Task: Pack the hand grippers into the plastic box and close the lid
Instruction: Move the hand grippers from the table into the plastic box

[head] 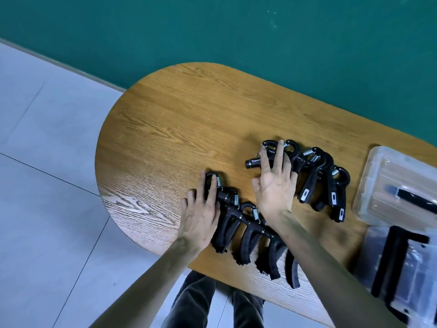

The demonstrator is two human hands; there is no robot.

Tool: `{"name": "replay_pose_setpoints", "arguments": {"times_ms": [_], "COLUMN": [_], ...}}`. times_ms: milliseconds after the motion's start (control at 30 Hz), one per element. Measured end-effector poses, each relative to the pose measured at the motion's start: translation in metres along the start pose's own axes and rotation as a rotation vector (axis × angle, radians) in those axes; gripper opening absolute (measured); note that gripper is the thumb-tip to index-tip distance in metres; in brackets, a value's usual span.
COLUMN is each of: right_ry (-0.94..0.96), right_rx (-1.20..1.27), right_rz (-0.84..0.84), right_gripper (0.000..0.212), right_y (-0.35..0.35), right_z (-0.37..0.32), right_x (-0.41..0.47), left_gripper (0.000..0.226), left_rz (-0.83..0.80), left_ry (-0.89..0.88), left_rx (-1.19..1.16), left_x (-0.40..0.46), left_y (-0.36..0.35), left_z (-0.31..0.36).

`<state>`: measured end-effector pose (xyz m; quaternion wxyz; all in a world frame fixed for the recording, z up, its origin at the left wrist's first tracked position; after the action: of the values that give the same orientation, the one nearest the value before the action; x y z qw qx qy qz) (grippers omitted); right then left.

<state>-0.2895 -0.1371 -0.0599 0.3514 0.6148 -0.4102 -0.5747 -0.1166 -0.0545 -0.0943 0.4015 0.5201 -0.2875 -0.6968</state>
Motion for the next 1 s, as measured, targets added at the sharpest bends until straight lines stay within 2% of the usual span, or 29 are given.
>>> {"name": "replay_pose_setpoints", "arguments": {"times_ms": [400,700,1000], "right_ry": [0.043,0.012,-0.082], "right_rx": [-0.014,0.043,0.108], "right_rz": [0.103,0.193,0.266], "right_gripper": [0.085,0.080,0.083], "right_y": [0.048,0.099,0.136], "right_z": [0.056,0.122,0.231], "right_x": [-0.067,-0.129,-0.190], "left_gripper": [0.064,0.065,0.064], "left_rz": [0.172,0.250,0.270], "left_ry": [0.154,0.054,-0.068], "left_rx": [-0.101,-0.087,-0.145], "left_x": [-0.007,-0.036,-0.063], "left_y": [0.044,0.078,0.073], "left_z": [0.063,0.171,0.303]}}
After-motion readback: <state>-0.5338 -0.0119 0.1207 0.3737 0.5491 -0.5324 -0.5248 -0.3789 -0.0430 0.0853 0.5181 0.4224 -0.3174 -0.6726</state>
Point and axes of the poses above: each hand's wrist, its own x-axis towards the middle knuckle, its own y-axis out of the back of the hand, z = x × y, the point moved 8 cm from there along x, towards the middle knuckle, and after that the axes turned 13 degrees about -z, right-handed, at the moved point
